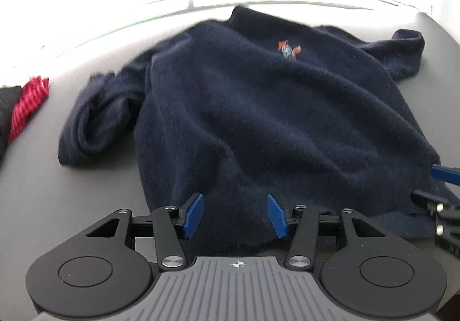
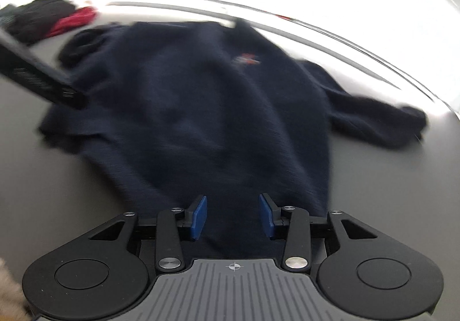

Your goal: Fold clothes

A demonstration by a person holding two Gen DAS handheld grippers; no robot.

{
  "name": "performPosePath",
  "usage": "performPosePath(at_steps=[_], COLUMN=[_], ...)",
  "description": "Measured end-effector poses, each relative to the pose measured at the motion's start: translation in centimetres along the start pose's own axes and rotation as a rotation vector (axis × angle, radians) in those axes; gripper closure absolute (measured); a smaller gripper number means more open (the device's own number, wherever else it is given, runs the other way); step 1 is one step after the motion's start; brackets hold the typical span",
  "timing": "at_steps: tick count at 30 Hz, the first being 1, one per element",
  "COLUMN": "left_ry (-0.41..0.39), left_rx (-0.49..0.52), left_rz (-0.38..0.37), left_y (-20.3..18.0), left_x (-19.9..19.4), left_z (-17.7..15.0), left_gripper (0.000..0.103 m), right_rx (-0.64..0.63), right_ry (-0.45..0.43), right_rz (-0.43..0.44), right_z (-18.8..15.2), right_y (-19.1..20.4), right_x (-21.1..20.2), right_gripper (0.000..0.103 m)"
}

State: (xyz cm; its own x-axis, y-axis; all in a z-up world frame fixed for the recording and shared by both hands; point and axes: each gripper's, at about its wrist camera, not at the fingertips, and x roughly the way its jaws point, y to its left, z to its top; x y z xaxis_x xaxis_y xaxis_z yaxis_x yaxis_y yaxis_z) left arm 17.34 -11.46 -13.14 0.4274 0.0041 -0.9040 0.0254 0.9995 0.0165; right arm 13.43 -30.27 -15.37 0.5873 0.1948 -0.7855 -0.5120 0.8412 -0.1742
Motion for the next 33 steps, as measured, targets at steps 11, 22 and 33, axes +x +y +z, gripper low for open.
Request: performPosePath(at_steps=[11,22,33], left_ry=[-0.005,-0.021,0.127], left_rx=[-0.128,0.004,-0.044], left_rz=[-0.064,-0.216,-0.190], left_y=[1.5,-3.7,-2.8], left_x=[-0.6,-0.1,2.8], left_z=[-0.6,0.2,-1.6], left_gripper=[0.048,0.045,0.045], right_rx=[-0.086,-0.276,-0.425], right_ry=[0.102,0.078,0.052], right_rz=[-0.138,-0.263,-0.295], right_z=[-0.4,-2.4,-2.4], right_y=[2.2,4.6,6.1], right_x=[2.3,2.0,2.2], right_gripper=[0.050,0.050,0.069])
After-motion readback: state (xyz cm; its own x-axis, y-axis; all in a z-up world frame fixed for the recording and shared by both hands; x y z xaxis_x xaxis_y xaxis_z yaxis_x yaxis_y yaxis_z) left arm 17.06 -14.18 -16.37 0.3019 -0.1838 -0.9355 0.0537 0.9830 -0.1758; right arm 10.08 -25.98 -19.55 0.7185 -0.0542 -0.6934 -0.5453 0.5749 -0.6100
